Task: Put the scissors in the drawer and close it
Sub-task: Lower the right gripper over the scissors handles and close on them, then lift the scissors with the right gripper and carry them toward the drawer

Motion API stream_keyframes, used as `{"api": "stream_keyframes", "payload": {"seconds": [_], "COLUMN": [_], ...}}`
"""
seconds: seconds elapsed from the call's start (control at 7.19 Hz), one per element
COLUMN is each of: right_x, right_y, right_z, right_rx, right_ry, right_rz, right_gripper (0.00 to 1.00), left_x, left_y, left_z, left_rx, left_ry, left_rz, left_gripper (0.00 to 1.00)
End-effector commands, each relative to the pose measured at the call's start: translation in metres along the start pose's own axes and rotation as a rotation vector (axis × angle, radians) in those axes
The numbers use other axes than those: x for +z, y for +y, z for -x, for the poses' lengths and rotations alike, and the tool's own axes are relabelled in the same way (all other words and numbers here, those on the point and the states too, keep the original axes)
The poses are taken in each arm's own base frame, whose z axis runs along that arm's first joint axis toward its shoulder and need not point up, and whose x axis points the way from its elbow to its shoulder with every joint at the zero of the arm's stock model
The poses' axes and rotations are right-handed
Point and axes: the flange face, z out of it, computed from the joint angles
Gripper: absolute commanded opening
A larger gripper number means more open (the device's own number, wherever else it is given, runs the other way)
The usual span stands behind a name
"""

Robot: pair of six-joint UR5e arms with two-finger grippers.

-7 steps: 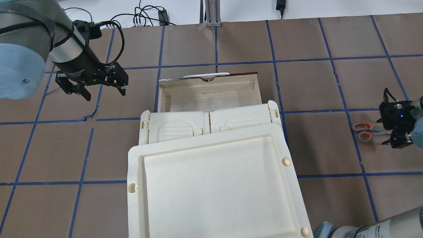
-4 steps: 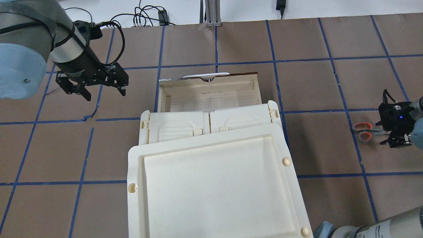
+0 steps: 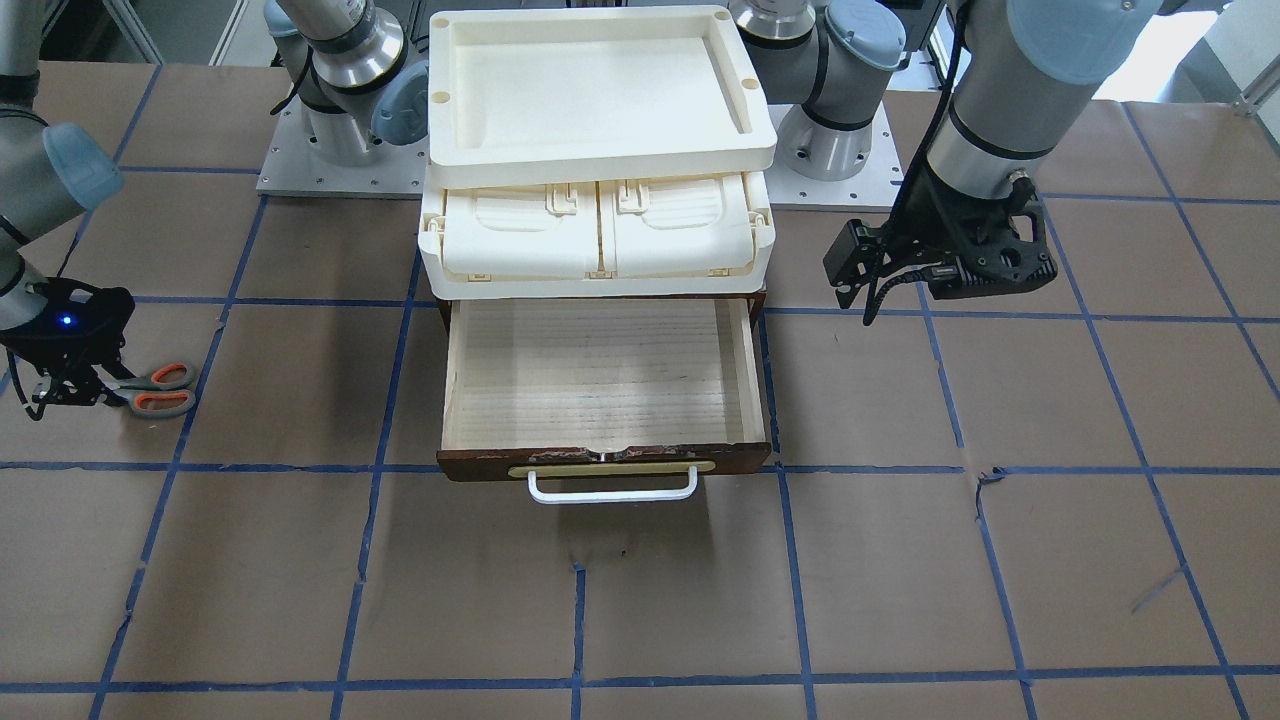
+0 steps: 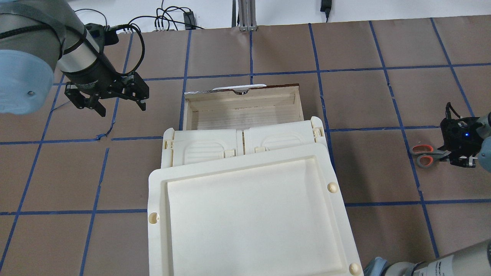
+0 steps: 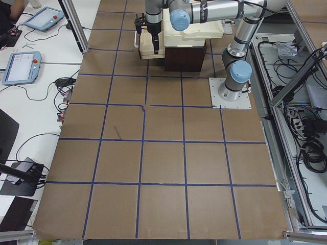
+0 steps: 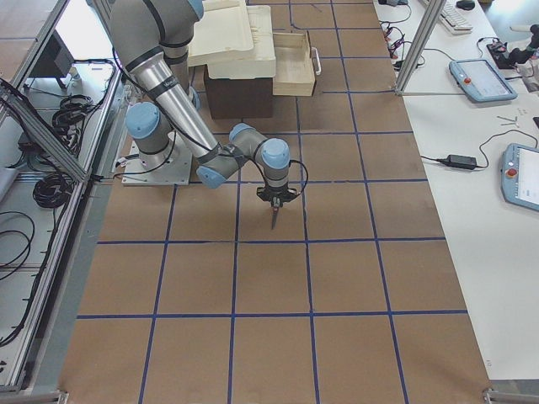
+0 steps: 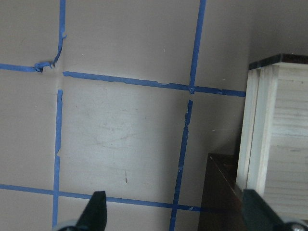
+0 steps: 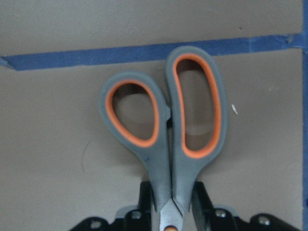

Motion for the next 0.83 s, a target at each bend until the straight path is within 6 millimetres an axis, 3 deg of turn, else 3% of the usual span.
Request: {"api": "stream_keyframes", "payload": {"seconds": [0.0,0.14,0.28,0.42,0.7], "right_x": [-0.032,-0.068,-0.101,-0.129,-0.221], "right_y": [0.004,0.002,-0.016,-0.051,-0.165], "right_z": [-0.016,-0.029,-0.044,-0.062,-0.091], "right_rx": [0.067,0.141,0.201,0.228,0.211], "right_ry": [0.045,0.037,0.016,0.006,0.014], "right_rz": [0.027,0.015,0.001,-0.007,-0.016], "right_gripper": [0.01,0.01,0.00,0.00,0.00], "left_x": [0.000,0.001,0.000,0.000,0.000], "left_y": [0.000,0.000,0.000,0.000,0.000], "left_z": [-0.001,-0.001,-0.001,-0.001,-0.002], "left_rx": [0.001,0.001,0.001,0.001,0.003], "left_ry": [0.001,0.003,0.002,0.003,0.001], "left_rz": [0.001,0.001,-0.001,0.001,0.001], "left_gripper": [1.00,1.00,1.00,1.00,1.00]}}
